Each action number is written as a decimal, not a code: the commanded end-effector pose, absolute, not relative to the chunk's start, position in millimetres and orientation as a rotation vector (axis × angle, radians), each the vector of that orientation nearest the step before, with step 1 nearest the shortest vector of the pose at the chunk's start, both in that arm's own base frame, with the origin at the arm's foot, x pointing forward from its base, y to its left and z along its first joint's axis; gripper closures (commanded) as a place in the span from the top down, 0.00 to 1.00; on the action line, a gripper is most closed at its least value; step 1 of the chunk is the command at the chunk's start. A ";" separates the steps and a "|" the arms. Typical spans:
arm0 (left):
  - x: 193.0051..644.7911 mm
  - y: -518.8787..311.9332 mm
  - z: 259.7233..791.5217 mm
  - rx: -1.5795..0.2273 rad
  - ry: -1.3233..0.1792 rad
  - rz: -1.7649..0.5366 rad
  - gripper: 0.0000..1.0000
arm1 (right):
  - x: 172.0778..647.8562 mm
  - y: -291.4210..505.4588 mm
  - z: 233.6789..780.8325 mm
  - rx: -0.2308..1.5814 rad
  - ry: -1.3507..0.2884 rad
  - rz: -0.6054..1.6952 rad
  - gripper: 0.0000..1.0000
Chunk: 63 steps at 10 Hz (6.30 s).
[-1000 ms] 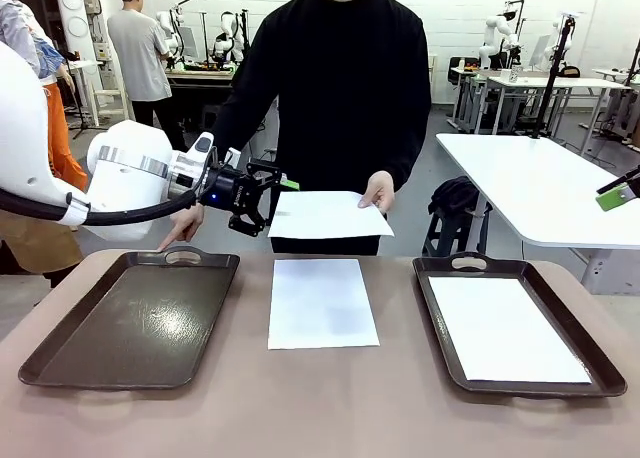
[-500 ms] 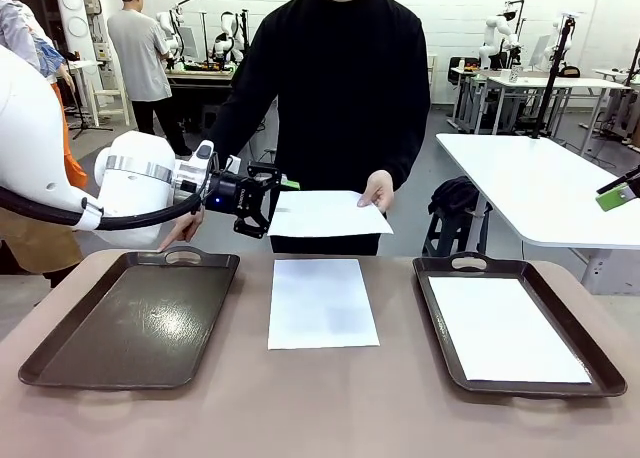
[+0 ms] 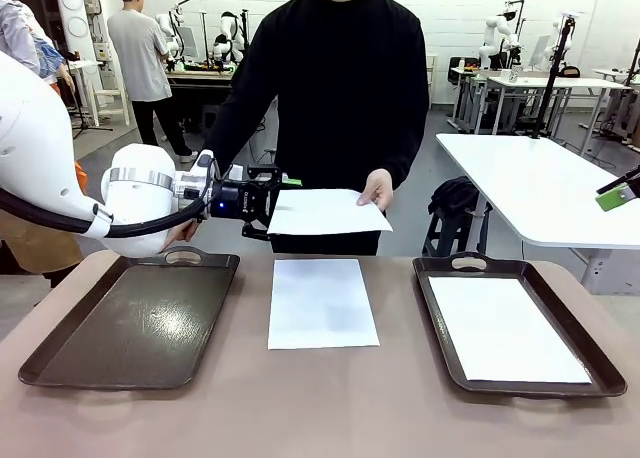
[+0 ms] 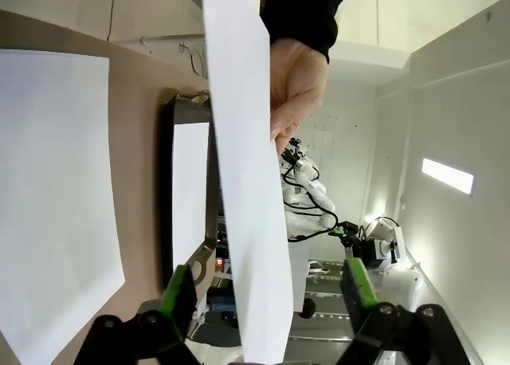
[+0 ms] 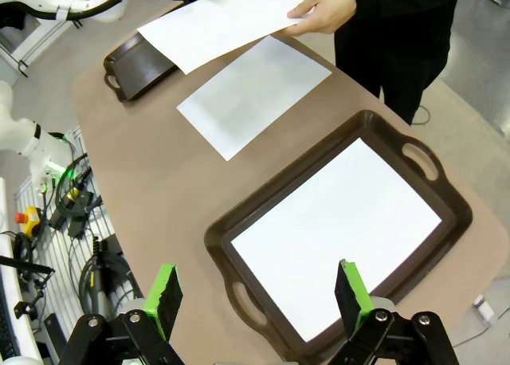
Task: Sort the A4 documents.
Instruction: Receive the A4 Paper, then place the A4 Paper in the designated Handle tray.
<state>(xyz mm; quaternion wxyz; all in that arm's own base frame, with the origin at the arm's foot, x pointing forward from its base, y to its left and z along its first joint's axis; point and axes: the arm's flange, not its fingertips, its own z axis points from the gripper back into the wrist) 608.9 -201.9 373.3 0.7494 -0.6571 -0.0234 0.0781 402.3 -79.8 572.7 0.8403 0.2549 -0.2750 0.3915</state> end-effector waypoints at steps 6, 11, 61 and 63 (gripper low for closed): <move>609.8 -195.7 374.9 -1.471 -0.107 0.130 0.26 | 402.8 -79.4 571.9 0.537 -0.582 0.826 1.00; 612.9 -192.2 375.4 -1.528 -0.143 0.080 0.00 | 402.8 -79.4 571.9 0.537 -0.582 0.826 1.00; 541.6 37.9 341.0 -0.530 -0.113 -0.009 0.19 | 402.8 -79.4 571.9 0.537 -0.582 0.826 1.00; 541.6 38.3 341.9 -0.515 -0.113 -0.013 0.38 | 402.8 -79.4 571.9 0.537 -0.582 0.826 1.00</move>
